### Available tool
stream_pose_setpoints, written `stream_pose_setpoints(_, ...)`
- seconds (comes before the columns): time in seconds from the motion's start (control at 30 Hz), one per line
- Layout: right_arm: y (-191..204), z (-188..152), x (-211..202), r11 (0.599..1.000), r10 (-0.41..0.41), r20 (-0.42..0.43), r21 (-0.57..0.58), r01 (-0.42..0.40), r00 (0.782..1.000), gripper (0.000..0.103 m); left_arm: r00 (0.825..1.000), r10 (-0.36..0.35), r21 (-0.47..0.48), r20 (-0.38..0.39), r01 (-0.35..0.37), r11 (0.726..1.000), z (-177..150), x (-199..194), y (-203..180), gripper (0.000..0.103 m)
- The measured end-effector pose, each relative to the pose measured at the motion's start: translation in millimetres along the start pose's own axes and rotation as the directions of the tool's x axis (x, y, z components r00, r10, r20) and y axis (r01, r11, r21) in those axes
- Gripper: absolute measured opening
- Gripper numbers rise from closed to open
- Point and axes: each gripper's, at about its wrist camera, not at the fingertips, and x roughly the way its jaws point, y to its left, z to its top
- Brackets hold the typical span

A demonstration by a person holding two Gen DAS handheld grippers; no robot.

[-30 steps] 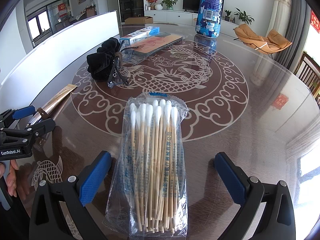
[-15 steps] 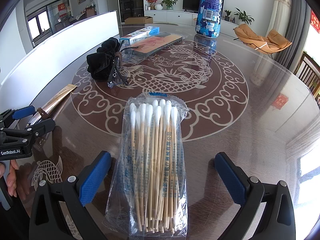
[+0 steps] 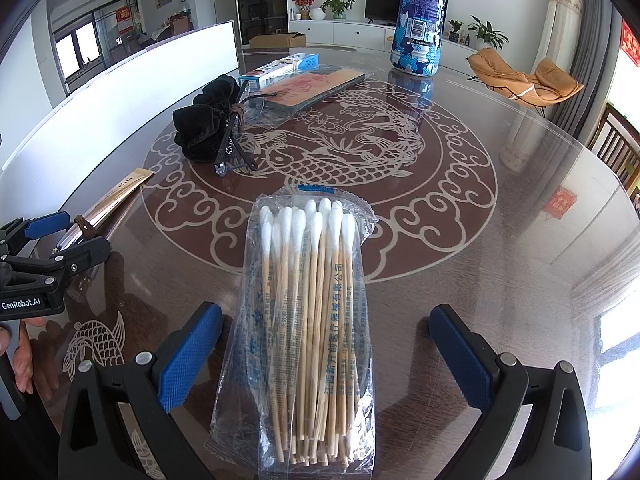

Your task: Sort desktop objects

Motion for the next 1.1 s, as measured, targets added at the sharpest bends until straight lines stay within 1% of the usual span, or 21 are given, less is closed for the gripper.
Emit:
stream_pose_setpoints(0.03,-0.6,-0.1,-0.4,1.000,0.002,0.000,0.003,-0.002,1.000,0.103,1.000,-0.005,0.002,-0.013,0.005,1.000,1.0,0.3,0.5,0.103)
stream_pose_setpoints(0.07,-1.7,0.1,-0.5,1.000,0.009,-0.002,0.006,-0.009,1.000,0.103,0.999,-0.015,0.016,-0.041,0.015,1.000,2.6,0.4,0.9,0.103)
stream_pose_setpoints(0.1,-2.6,1.5,-0.5,1.000,0.011,-0.022,0.003,-0.011,1.000,0.103,0.996,-0.035,0.037,-0.078,0.038,0.999,4.8,0.6,1.9,0.103)
stream_pose_setpoints(0.17,-6.4,6.9,-2.2,1.000,0.026,-0.085,-0.004,-0.027,0.996,0.103,0.985,-0.115,0.051,-0.129,0.122,0.991,6.9,-3.1,9.0,0.103)
stream_pose_setpoints(0.23,-11.0,10.7,-11.9,0.999,0.043,-0.117,-0.018,-0.046,0.992,0.103,0.972,-0.185,0.007,-0.146,0.188,0.982,7.0,-7.8,21.2,0.103)
stream_pose_setpoints(0.27,-12.1,12.4,-14.4,0.998,0.046,-0.143,-0.029,-0.051,0.989,0.103,0.968,-0.199,-0.008,-0.150,0.200,0.980,8.0,-9.3,24.4,0.103)
stream_pose_setpoints(0.33,-12.5,16.2,-14.9,0.996,0.060,-0.199,-0.048,-0.071,0.978,0.103,0.970,-0.185,0.022,-0.157,0.190,0.981,11.4,-11.1,20.5,0.103)
stream_pose_setpoints(0.43,-12.1,25.0,-8.7,0.994,0.077,-0.262,-0.049,-0.093,0.962,0.103,0.979,-0.111,0.122,-0.173,0.133,0.984,16.8,-8.0,1.8,0.103)
stream_pose_setpoints(0.47,-12.4,28.6,-4.6,0.994,0.088,-0.283,-0.032,-0.102,0.955,0.103,0.980,-0.085,0.150,-0.180,0.112,0.982,17.7,-5.3,-3.8,0.095)
stream_pose_setpoints(0.5,-13.3,31.1,0.2,0.994,0.103,-0.308,-0.012,-0.112,0.946,0.103,0.979,-0.063,0.174,-0.192,0.097,0.980,18.1,-1.7,-8.5,0.083)
stream_pose_setpoints(0.53,-14.0,32.8,4.9,0.992,0.118,-0.331,0.007,-0.122,0.936,0.103,0.978,-0.061,0.180,-0.201,0.099,0.979,18.5,0.0,-10.5,0.081)
stream_pose_setpoints(0.57,-14.7,34.1,8.9,0.991,0.128,-0.348,0.020,-0.129,0.929,0.102,0.977,-0.080,0.168,-0.199,0.115,0.979,20.2,-0.7,-10.4,0.071)
stream_pose_setpoints(0.63,-14.1,34.8,12.6,0.992,0.123,-0.365,0.019,-0.125,0.923,0.100,0.978,-0.082,0.164,-0.193,0.115,0.980,25.1,-2.5,-9.7,0.051)
stream_pose_setpoints(0.67,-12.4,34.5,12.6,0.992,0.120,-0.366,0.009,-0.126,0.923,0.094,0.978,-0.081,0.161,-0.194,0.113,0.980,27.4,-3.4,-9.0,0.029)
stream_pose_setpoints(0.7,-9.2,34.1,11.1,0.993,0.105,-0.363,-0.015,-0.119,0.926,0.090,0.975,-0.088,0.150,-0.203,0.119,0.981,29.4,-3.8,-7.5,0.030)
stream_pose_setpoints(0.73,-4.5,33.6,8.4,0.993,0.081,-0.355,-0.053,-0.107,0.931,0.077,0.973,-0.107,0.136,-0.203,0.137,0.981,30.9,-5.6,-5.6,0.030)
stream_pose_setpoints(0.77,0.4,33.1,5.0,0.991,0.063,-0.347,-0.090,-0.100,0.936,0.055,0.975,-0.115,0.134,-0.190,0.142,0.981,30.9,-9.5,-4.9,0.029)
stream_pose_setpoints(0.8,4.6,33.0,1.1,0.988,0.051,-0.340,-0.118,-0.096,0.939,0.040,0.978,-0.112,0.140,-0.174,0.137,0.981,31.2,-14.4,-4.6,0.029)
stream_pose_setpoints(0.83,6.9,33.0,-2.8,0.987,0.042,-0.336,-0.132,-0.091,0.941,0.032,0.981,-0.111,0.142,-0.160,0.134,0.981,30.6,-20.5,-4.3,0.029)
stream_pose_setpoints(0.97,12.1,41.9,-29.1,0.983,0.056,-0.291,-0.154,-0.105,0.955,0.030,0.985,-0.136,0.128,-0.108,0.150,0.980,38.3,-47.8,6.0,0.029)
stream_pose_setpoints(1.1,24.3,67.8,-51.6,0.977,0.085,-0.253,-0.169,-0.131,0.964,0.030,0.987,-0.148,0.100,-0.055,0.153,0.983,52.6,-77.2,24.1,0.029)
